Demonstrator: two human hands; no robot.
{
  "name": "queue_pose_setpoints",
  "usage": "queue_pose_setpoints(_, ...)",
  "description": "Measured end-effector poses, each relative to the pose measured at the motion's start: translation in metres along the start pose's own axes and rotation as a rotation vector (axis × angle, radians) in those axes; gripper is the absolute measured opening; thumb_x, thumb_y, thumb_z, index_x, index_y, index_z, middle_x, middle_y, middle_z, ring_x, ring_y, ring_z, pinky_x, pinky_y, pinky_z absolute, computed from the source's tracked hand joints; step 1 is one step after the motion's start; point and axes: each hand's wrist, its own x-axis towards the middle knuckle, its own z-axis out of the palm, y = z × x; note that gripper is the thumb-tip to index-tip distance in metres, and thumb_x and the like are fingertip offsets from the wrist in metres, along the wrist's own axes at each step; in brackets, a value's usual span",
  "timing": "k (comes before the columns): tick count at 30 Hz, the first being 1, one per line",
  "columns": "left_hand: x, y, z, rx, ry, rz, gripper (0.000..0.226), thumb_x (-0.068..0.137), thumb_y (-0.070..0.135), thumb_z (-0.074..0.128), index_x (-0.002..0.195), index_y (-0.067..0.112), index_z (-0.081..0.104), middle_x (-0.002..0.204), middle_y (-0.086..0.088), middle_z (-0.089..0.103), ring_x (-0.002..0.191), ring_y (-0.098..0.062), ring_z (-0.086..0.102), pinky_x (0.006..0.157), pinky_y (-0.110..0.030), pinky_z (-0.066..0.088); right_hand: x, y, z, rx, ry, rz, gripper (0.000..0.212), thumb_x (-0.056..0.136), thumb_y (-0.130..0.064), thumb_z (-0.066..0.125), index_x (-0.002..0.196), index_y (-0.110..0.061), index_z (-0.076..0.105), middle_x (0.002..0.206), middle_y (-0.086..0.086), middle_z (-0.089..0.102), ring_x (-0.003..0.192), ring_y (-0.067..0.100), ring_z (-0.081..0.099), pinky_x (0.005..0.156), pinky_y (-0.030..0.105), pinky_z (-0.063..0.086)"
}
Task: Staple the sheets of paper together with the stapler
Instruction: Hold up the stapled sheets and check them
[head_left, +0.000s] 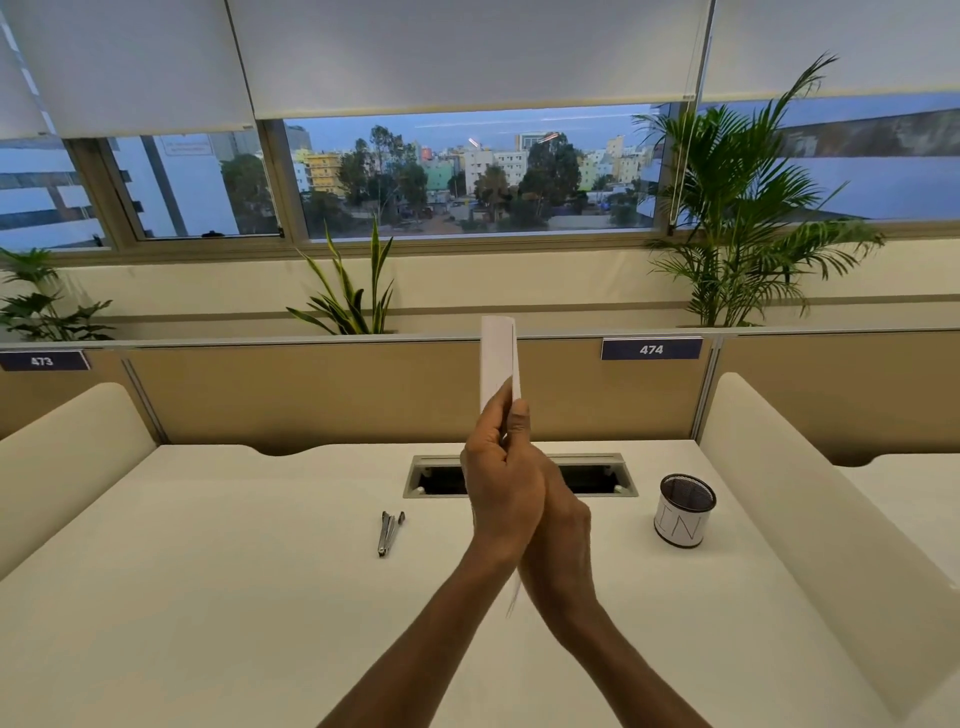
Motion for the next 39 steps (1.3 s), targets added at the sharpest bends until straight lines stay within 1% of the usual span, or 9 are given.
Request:
queue_pose_setpoints(3,0.006,-0.016,-0.012,0.102,-0.032,0.011,0.042,0.099,0.037,0.042,0.138,0.023,0.052,0.135,0.010,0.056,0.117,-0.008,0.053,0.091,-0.010,0.046,0.006,-0.004,-0.010,0.078,0.087,0.026,0.042,0.091,-0.038,0.051,0.124,-0.013,0.055,0.104,-0.004,0.064,0.083,0.006,0.065,0.084,0.032,0.060)
queue_pose_setpoints(7,0.023,-0.052,-0.050,0.253,0.099,-0.077,0.045,0.100,0.032,0.042,0.142,0.015,0.044,0.143,-0.004,0.052,0.128,-0.022,0.051,0.107,-0.043,0.044,0.012,0.006,-0.017,0.161,0.002,0.071,0.020,0.098,-0.022,0.053,0.117,-0.025,0.055,0.107,-0.003,0.066,0.091,0.008,0.066,0.078,0.020,0.059)
queue_pose_setpoints(13,0.037,-0.084,-0.118,0.269,0.295,-0.243,0.047,0.100,0.031,0.044,0.142,0.012,0.041,0.143,-0.006,0.050,0.131,-0.026,0.048,0.103,-0.034,0.037,0.017,0.014,-0.015,0.331,-0.074,0.179,0.027,0.096,-0.014,0.057,0.122,-0.021,0.062,0.110,-0.003,0.072,0.099,0.015,0.069,0.083,0.031,0.058)
queue_pose_setpoints(18,0.031,-0.092,-0.165,0.197,0.023,-0.333,0.027,0.097,0.037,0.050,0.094,0.017,0.069,0.089,0.004,0.072,0.085,-0.023,0.063,0.069,-0.032,0.046,0.023,0.013,0.003,0.432,-0.123,0.245,0.028,0.095,-0.012,0.059,0.116,-0.028,0.065,0.107,-0.008,0.074,0.097,0.015,0.071,0.084,0.033,0.059)
queue_pose_setpoints(23,0.027,-0.103,-0.200,0.224,0.063,-0.307,0.015,0.093,0.032,0.058,0.089,0.024,0.070,0.086,0.003,0.075,0.081,-0.025,0.069,0.072,-0.040,0.055,0.021,0.012,0.034,0.341,-0.184,0.271,0.022,0.092,-0.022,0.063,0.114,-0.027,0.062,0.106,-0.005,0.072,0.094,0.019,0.070,0.079,0.035,0.061)
queue_pose_setpoints(28,0.037,-0.116,-0.235,0.270,0.180,-0.295,0.016,0.094,0.032,0.057,0.095,0.020,0.068,0.090,0.000,0.073,0.082,-0.024,0.067,0.068,-0.032,0.051,0.003,0.020,0.078,0.110,-0.329,0.211,0.023,0.096,-0.023,0.057,0.119,-0.022,0.057,0.106,-0.011,0.065,0.093,0.010,0.065,0.072,0.014,0.051)
queue_pose_setpoints(34,0.057,-0.139,-0.283,0.364,0.234,-0.311,0.011,0.094,0.029,0.058,0.090,0.023,0.067,0.086,-0.002,0.071,0.079,-0.024,0.065,0.065,-0.030,0.048,-0.020,0.039,0.135,-0.137,-0.471,0.252,0.017,0.097,-0.027,0.051,0.106,-0.017,0.059,0.095,-0.007,0.065,0.085,0.015,0.063,0.075,0.033,0.056)
queue_pose_setpoints(37,0.068,-0.160,-0.306,0.424,0.252,-0.345,0.014,0.093,0.029,0.059,0.099,0.019,0.068,0.086,0.000,0.070,0.080,-0.024,0.065,0.064,-0.030,0.047,-0.024,0.045,0.166,-0.127,-0.514,0.329,0.015,0.093,-0.022,0.053,0.091,-0.008,0.058,0.085,0.004,0.066,0.070,0.025,0.062,0.060,0.040,0.055)
queue_pose_setpoints(39,0.076,-0.175,-0.321,0.468,0.266,-0.380,0.020,0.093,0.030,0.060,0.105,0.016,0.067,0.087,-0.002,0.070,0.079,-0.026,0.064,0.062,-0.030,0.044,-0.022,0.047,0.187,-0.098,-0.548,0.398,0.017,0.091,-0.014,0.052,0.089,0.002,0.054,0.088,0.018,0.065,0.057,0.027,0.057,0.043,0.030,0.052)
